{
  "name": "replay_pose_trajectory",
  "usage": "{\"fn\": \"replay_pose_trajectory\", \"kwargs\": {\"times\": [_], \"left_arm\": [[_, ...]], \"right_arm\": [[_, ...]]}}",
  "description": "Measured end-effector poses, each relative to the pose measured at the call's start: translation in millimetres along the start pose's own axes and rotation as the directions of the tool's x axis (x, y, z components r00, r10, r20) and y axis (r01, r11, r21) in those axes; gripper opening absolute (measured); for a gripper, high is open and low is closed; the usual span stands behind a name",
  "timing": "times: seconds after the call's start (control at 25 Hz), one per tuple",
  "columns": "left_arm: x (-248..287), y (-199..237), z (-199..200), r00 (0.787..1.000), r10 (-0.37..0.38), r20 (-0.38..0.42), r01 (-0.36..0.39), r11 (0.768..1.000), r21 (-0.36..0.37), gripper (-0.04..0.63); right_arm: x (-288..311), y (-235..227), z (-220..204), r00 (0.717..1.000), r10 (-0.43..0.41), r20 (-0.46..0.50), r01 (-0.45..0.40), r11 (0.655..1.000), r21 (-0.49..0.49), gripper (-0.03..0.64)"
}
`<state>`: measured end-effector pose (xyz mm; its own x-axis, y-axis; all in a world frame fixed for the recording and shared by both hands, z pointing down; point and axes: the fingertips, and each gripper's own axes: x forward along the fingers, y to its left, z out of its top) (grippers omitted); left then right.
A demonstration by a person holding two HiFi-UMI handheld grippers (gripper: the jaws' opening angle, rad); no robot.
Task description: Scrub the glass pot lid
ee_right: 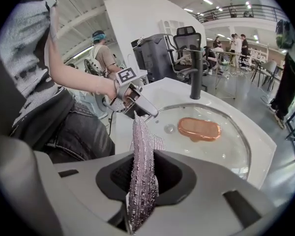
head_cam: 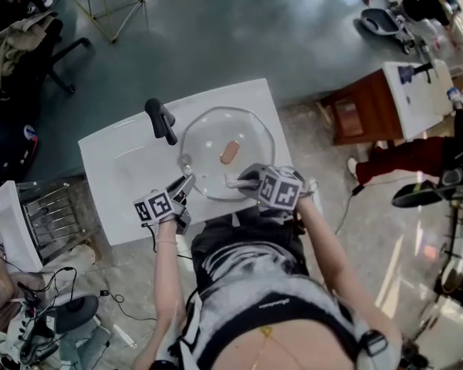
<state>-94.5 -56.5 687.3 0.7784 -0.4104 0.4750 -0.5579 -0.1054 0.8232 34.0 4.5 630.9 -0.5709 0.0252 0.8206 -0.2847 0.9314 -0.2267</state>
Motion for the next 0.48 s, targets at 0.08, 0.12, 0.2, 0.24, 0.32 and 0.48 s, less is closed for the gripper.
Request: {"fn": "replay_pose_trajectory", "kwargs": {"times": [0.08, 0.12, 0.2, 0.24, 0.32, 0.48], "left_arm": [[0.2, -0.6, -0.4, 1.0, 0.0, 0.0, 0.0, 1.0, 0.001, 0.126], [0.2, -1.0, -0.7, 1.0, 0.0, 0.001, 0.0, 1.0, 0.001, 0.127], [0.0, -1.9, -1.3, 1.0, 0.0, 0.002, 0.0, 1.0, 0.0, 0.127], [-0.1, -2.2, -1.2, 1.0, -0.001, 0.004, 0.001, 1.0, 0.0, 0.127], [-0.1, -2.3, -0.4, 1.0, -0.002, 0.007, 0.002, 1.0, -0.001, 0.127], [-0.6, -1.0, 0.8, 1.0, -0.001, 0.011, 0.001, 1.0, -0.012, 0.126]], "right_arm": [[-6.6, -15.4, -1.9, 0.998, -0.059, 0.012, 0.059, 0.998, 0.012, 0.081], [-9.1, -22.4, -2.7, 0.997, -0.081, 0.018, 0.081, 0.997, 0.02, 0.081], [-12.2, -33.2, -1.6, 0.993, -0.111, 0.031, 0.11, 0.993, 0.038, 0.081], [-12.9, -37.4, -0.4, 0.992, -0.125, 0.034, 0.124, 0.991, 0.041, 0.081], [-12.4, -42.0, 1.3, 0.989, -0.142, 0.031, 0.141, 0.989, 0.034, 0.081], [-7.8, -38.3, -0.3, 0.992, -0.126, 0.022, 0.125, 0.991, 0.036, 0.081]]}}
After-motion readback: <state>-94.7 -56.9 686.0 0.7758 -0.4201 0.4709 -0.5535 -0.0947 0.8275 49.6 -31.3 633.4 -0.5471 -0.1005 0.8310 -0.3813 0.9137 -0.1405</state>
